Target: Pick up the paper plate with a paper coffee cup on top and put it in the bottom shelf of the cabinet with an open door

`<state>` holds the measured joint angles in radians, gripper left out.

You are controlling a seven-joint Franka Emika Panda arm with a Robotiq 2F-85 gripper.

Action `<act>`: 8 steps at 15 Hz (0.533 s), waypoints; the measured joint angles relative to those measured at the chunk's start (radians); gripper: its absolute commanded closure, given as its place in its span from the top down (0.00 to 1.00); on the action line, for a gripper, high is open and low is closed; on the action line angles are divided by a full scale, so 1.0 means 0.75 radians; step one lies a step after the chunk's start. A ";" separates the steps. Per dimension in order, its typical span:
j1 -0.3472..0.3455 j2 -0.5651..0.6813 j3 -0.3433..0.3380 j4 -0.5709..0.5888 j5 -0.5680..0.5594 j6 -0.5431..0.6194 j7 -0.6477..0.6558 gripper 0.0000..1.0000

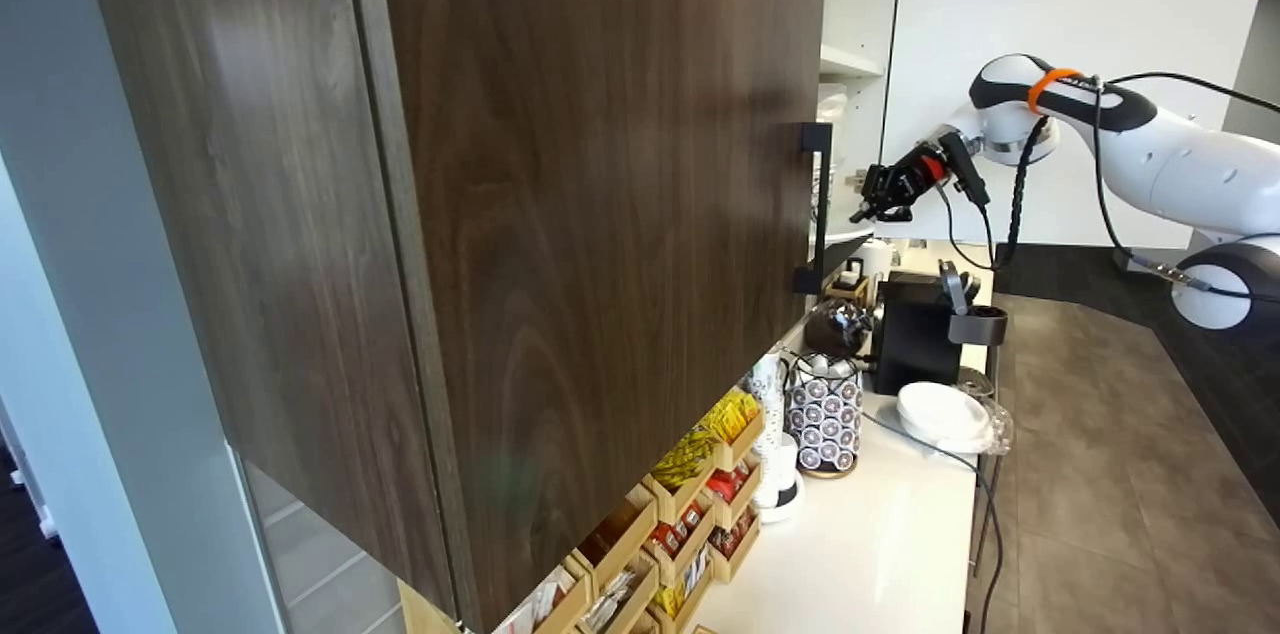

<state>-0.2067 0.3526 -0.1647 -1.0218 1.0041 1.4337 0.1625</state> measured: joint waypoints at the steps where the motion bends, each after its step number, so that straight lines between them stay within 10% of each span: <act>1: 0.006 0.005 0.000 0.008 -0.009 0.000 0.013 0.01; 8: 0.041 0.025 0.000 0.057 -0.079 0.000 0.108 0.01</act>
<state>-0.1761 0.3713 -0.1648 -0.9793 0.9446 1.4337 0.2433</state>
